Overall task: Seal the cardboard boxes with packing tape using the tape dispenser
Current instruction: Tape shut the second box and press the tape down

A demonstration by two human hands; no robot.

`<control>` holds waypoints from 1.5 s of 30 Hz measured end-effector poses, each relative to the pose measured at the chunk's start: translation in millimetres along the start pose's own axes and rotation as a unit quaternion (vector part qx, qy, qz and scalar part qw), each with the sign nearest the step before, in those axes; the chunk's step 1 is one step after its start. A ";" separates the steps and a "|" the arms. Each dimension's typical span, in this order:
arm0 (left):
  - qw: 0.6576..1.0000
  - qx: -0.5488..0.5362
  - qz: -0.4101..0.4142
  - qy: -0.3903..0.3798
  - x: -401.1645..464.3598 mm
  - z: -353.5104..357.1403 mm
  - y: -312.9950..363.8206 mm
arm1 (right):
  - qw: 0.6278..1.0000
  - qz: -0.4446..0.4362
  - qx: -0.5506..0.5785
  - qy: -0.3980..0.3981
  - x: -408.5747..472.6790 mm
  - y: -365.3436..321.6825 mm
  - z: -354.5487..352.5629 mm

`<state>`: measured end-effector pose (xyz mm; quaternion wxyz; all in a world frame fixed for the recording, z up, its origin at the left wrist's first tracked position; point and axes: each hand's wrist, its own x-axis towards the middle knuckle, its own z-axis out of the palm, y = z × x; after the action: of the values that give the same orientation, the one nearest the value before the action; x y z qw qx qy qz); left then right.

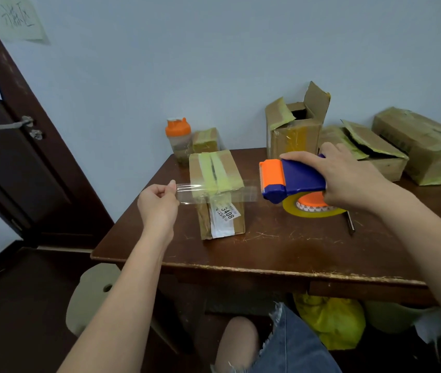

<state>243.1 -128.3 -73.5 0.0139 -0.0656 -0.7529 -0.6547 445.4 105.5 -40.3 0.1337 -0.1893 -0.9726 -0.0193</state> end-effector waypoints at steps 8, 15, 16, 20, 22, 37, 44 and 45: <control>1.000 0.000 -0.005 0.019 0.2 7.6 -5.1 | 1.000 0.007 -0.009 0.005 13.2 2.1 2.0; 1.000 0.002 -0.008 0.026 1.2 8.8 -9.4 | 1.000 0.010 -0.013 -0.005 20.9 3.3 6.1; 1.000 0.001 -0.009 0.026 1.7 9.0 -9.9 | 1.000 0.009 -0.014 -0.006 21.3 3.4 6.1; 1.000 0.001 -0.011 0.026 2.1 9.5 -11.1 | 1.000 0.004 -0.014 -0.015 22.8 4.1 6.0; 0.999 0.005 -0.013 0.029 2.3 9.4 -11.4 | 1.000 0.004 -0.014 -0.020 24.1 4.5 6.5; 0.987 -0.045 -0.128 -0.091 15.0 6.8 -27.4 | 0.996 0.022 0.006 -0.085 35.5 -4.2 36.5; 0.982 -0.038 -0.134 -0.128 11.9 14.3 -29.4 | 0.994 0.013 0.027 -0.102 42.3 -11.2 47.7; 0.982 -0.030 -0.132 -0.129 12.0 15.8 -29.4 | 0.994 0.010 0.026 -0.102 43.5 -12.3 48.0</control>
<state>228.8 -115.6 -103.4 -0.1717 -0.0502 -0.7306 -0.6590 389.8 114.1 -74.7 0.0385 -0.1963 -0.9794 0.0268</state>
